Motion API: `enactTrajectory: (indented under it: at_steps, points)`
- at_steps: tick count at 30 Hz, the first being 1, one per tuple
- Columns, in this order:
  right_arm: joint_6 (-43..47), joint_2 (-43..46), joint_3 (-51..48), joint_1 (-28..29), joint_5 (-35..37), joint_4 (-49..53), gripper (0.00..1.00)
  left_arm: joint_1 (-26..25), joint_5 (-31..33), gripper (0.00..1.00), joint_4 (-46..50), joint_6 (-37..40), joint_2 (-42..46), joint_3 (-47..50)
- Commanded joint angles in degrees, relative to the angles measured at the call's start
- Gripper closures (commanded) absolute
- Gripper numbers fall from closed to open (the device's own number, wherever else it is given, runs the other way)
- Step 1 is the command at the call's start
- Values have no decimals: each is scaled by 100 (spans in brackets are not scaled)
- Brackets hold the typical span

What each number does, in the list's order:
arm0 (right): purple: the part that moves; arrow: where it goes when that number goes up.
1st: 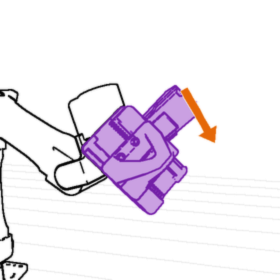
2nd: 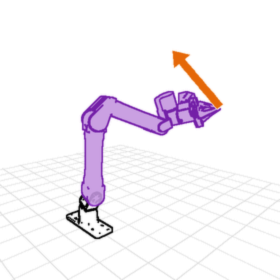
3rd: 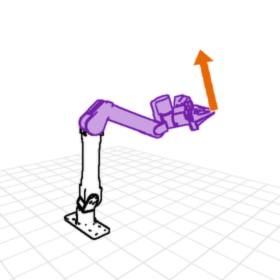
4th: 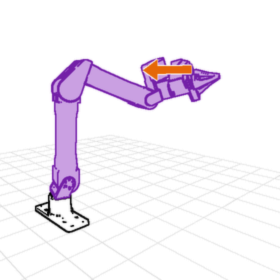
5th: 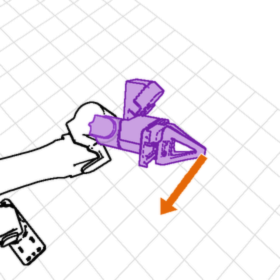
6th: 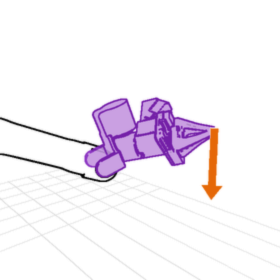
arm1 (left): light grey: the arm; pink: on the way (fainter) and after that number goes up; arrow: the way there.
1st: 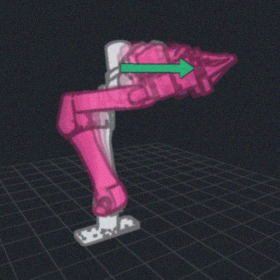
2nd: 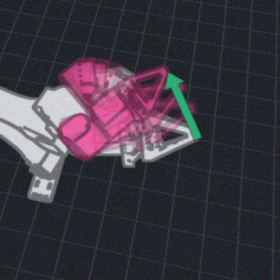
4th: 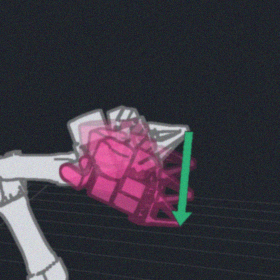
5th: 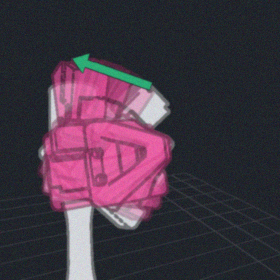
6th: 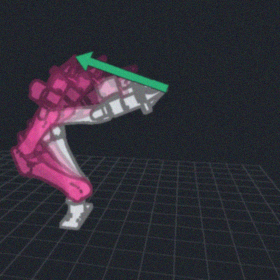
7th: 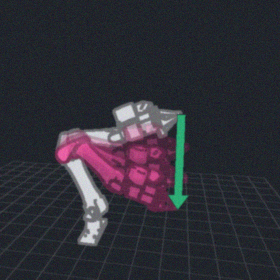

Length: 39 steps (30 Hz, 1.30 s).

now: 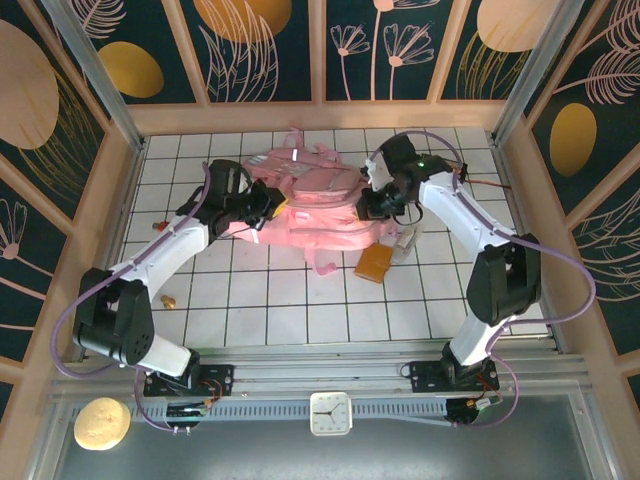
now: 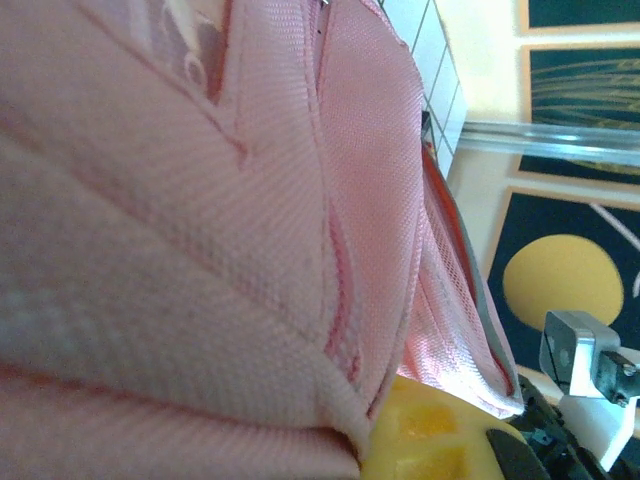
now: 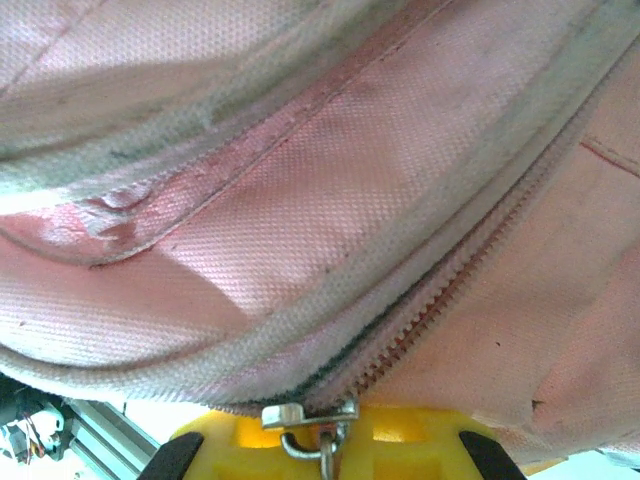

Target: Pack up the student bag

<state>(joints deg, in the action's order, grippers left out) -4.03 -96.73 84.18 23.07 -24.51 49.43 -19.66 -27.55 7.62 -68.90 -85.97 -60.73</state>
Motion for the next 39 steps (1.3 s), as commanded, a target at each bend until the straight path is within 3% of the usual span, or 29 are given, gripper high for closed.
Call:
enactTrajectory:
  at_steps: [1, 7, 9, 13, 15, 17, 21, 26, 31, 34, 39]
  points:
    - [-390, 450, -414, -39, 196, -62, 100, 316, 594, 100, 111, 1072, -301, -433]
    - [-1023, 238, -554, 608, -58, -770, 100, 517, 964, 100, 972, 2265, -1027, -1273]
    - [-1145, -29, -328, 757, -72, -866, 100, 631, 816, 82, 923, 2244, -1054, -1251]
    - [-1252, -437, -72, 796, -81, -1136, 100, 665, 495, 23, 874, 1997, -841, -1095]
    - [-1283, -615, 41, 890, -196, -1181, 100, 667, 324, 7, 697, 1656, -565, -743]
    - [-1286, -740, 186, 982, -225, -1176, 100, 656, 47, 1, 293, 1099, -212, -167]
    - [-1257, -971, 480, 1170, -294, -1061, 100, 465, -122, 1, -380, 244, 301, 721]
    - [-1214, -1166, 816, 1340, -335, -879, 100, -171, -217, 1, -950, -463, 92, 659]
    - [-1196, -1313, 1064, 1461, -369, -762, 100, -293, -75, 4, -1432, -821, -216, 760]
    - [-1196, -1362, 1130, 1533, -389, -727, 100, -302, -88, 23, -1597, -900, -377, 747]
    - [-1070, -1430, 1329, 1621, -255, -424, 100, -302, -44, 73, -1464, -722, -573, 576]
